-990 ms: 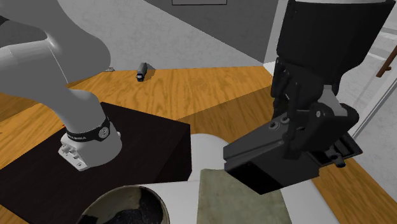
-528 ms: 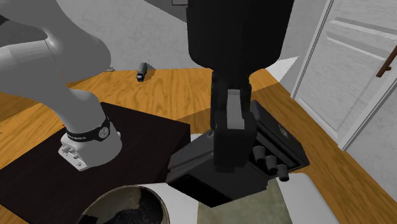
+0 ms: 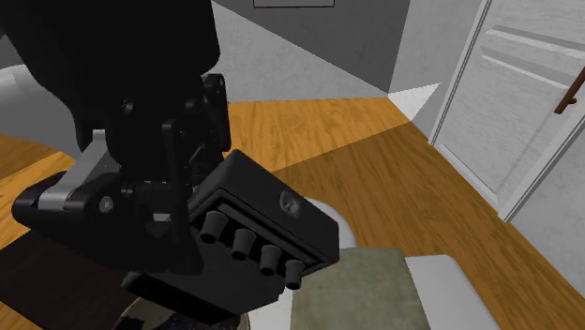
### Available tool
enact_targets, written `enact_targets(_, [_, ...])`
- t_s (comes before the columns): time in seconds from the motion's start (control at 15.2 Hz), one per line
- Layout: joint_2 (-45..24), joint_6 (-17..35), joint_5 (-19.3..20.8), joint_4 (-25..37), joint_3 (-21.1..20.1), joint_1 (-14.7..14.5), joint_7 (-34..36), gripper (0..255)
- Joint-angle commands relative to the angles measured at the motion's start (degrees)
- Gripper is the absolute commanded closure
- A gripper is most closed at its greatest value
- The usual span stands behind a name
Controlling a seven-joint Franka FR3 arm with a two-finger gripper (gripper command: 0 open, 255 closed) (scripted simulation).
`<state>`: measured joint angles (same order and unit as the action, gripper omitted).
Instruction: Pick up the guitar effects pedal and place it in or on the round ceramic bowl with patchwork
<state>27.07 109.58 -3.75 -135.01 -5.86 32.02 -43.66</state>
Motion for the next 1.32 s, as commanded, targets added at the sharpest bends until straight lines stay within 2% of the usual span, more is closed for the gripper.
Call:
enact_targets(0.0, [1.55,-0.53,0.85,-1.12,2.19,1.08,-2.89,255])
enact_targets(0.07, [2.75,-1.11,1.44,-1.79,3.53,1.76,-4.57,255])
enact_targets(1.25, [-1.22,13.9,1.16,-12.83,3.25,1.65,-4.83,255])
